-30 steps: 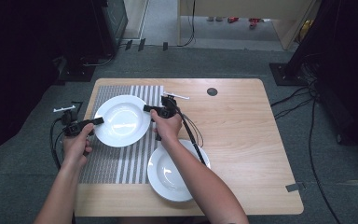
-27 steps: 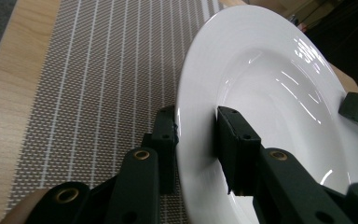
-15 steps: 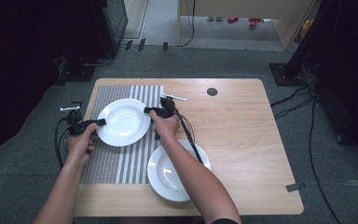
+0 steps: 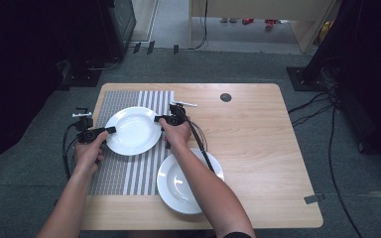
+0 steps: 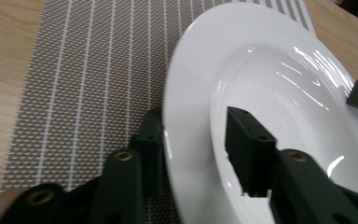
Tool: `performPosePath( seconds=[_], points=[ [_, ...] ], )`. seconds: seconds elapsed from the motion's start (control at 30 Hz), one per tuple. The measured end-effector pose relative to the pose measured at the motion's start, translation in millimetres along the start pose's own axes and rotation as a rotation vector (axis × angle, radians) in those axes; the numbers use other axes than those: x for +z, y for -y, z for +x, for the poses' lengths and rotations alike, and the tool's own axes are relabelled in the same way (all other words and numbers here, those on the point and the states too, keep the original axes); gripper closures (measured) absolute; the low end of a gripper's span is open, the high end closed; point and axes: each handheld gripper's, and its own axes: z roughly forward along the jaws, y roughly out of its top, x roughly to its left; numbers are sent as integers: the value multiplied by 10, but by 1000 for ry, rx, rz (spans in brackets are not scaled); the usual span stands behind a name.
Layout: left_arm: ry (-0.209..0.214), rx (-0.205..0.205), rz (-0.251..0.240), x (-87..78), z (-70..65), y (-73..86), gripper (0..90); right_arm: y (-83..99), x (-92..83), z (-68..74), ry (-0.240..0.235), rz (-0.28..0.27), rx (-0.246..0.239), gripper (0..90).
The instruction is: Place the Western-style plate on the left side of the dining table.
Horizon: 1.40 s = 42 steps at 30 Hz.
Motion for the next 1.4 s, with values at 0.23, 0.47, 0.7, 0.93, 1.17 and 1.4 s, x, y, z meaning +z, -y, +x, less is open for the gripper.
performPosePath(
  seconds=[0.23, 0.47, 0.7, 0.93, 1.17, 1.4],
  points=[
    [6, -5, -8, -60, -70, -16, 401, -54, -79, 64, 25, -64, -65, 573],
    [2, 11, -53, -259, -159, -41, 217, -107, -279, 145, 62, -80, -200, 414],
    [24, 52, -90, -453, -302, -22, 154, -111, -587, 256, 48, -116, -321, 340],
    [43, 93, -126, -666, -491, 61, 139, -55, -961, 256, 29, -122, -395, 292],
    [55, 104, -134, -747, -578, 175, 137, 41, -1230, 170, 26, -118, -404, 273],
    [55, 133, -139, -822, -702, 312, 137, 151, -1565, 93, 38, -147, -463, 258]
  ],
)
